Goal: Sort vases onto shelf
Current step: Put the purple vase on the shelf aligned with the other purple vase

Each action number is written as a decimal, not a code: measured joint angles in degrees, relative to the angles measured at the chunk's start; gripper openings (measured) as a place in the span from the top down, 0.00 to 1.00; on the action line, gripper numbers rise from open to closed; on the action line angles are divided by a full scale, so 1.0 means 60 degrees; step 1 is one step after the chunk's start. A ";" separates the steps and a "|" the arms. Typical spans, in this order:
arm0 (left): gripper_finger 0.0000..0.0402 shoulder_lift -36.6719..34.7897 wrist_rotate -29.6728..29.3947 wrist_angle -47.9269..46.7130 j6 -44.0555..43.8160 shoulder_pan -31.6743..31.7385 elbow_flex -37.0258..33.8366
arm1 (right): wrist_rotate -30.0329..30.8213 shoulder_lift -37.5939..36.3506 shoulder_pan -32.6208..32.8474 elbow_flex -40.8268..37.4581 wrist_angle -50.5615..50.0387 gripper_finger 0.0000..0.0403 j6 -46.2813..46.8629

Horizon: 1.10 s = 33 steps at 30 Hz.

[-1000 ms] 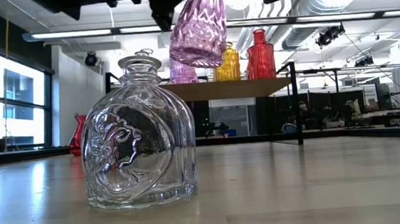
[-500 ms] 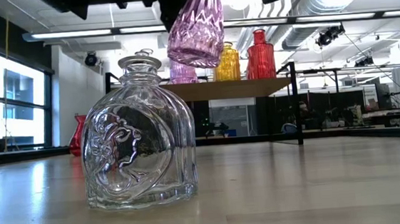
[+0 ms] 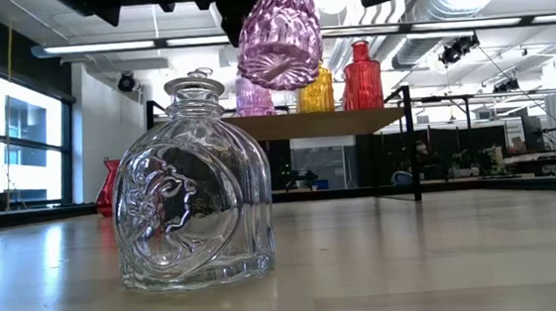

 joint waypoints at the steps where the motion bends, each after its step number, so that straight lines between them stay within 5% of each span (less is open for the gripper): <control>1: 0.78 -0.0007 0.0007 0.0011 0.0000 0.0000 0.0000 | 0.0000 -0.0001 0.0004 -0.0003 0.0039 1.00 -0.0002; 20: 0.77 -0.0011 -0.0022 0.0115 -0.0021 0.0000 0.0000 | -0.0013 -0.0008 0.0010 -0.0003 0.0118 0.99 -0.0109; 33: 0.77 -0.0029 -0.0156 0.0267 -0.0055 0.0025 -0.0011 | -0.0051 -0.0021 -0.0161 0.0001 0.0236 0.73 -0.0019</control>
